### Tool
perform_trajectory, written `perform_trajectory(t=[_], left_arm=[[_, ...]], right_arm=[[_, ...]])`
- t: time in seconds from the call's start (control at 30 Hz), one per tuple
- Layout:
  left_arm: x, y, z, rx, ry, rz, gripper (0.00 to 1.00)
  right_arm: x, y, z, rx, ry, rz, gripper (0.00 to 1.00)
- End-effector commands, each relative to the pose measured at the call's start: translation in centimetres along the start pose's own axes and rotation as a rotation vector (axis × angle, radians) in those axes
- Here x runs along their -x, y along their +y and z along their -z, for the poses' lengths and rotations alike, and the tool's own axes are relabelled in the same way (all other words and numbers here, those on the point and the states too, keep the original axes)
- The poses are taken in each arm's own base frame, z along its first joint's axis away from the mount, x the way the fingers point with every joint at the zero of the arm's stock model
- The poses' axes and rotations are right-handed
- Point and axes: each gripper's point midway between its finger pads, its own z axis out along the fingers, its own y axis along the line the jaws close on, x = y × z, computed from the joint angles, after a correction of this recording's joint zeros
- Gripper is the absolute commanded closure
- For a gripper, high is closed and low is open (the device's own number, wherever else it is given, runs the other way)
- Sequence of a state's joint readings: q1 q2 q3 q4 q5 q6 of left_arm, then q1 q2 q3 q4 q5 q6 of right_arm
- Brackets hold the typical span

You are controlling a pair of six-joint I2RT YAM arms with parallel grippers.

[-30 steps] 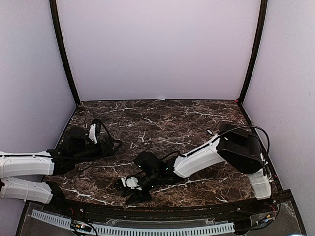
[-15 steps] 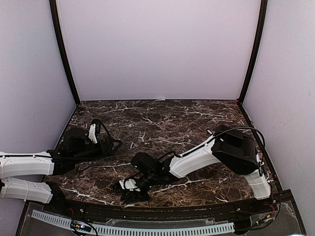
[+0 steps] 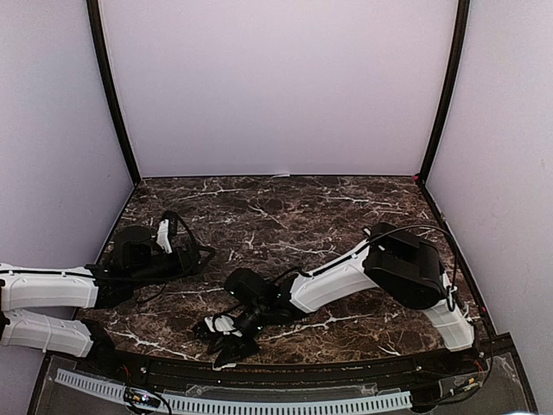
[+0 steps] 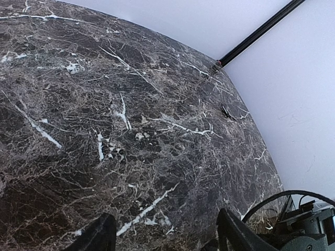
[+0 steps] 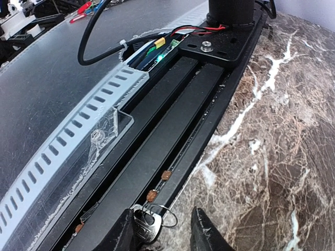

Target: Remove the keys from the keyring

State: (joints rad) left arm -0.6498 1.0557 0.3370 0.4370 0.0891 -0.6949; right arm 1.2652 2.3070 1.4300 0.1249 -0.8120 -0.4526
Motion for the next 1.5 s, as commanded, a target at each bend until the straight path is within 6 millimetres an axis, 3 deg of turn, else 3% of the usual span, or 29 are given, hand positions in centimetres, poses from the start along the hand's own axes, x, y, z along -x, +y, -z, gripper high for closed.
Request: perform_trajectory(t=[0.0,0.27,0.53,0.63,0.73,0.93,1.27,1.43,1.47], left_arm=[[-0.1,0.2,0.0,-0.012,-0.010,0.014,0.32],[-0.4,0.3,-0.3,-0.021,-0.003,0.027,0.32],[-0.3,0.2,-0.3,-0.024,-0.005,0.027,0.32],[-0.1,0.1,-0.1,-0.024,-0.014,0.025,0.32],[0.2,-0.4,0.1,-0.043,-0.024,0.008,0.32],[1.0,-3.4,0.8,-0.181,-0.041,-0.085,0.32],[0.1,-12.5,2.2,-0.619,0.040,-0.220,0.33],[-1.4,-16.2,0.1,-0.691,0.145,-0.185,0.31],[-1.6,-16.5,-0.3,-0.701,0.162,-0.169,0.26]], right_arm=[[0.3,0.6,-0.9,0.055,-0.009,-0.021,0.61],[0.1,0.5,-1.5,0.089,-0.002,-0.044,0.62],[0.0,0.3,-1.4,0.088,-0.008,-0.052,0.99],[0.6,0.0,0.0,0.065,-0.045,-0.074,1.00],[2.1,-0.9,2.7,0.016,-0.125,-0.116,1.00],[6.2,-2.7,10.4,-0.186,-0.305,-0.149,1.00],[9.2,-5.0,22.8,-0.763,-0.364,-0.155,1.00],[11.3,-5.3,27.9,-0.986,-0.393,-0.139,1.00],[11.6,-5.4,28.4,-1.010,-0.394,-0.137,1.00]])
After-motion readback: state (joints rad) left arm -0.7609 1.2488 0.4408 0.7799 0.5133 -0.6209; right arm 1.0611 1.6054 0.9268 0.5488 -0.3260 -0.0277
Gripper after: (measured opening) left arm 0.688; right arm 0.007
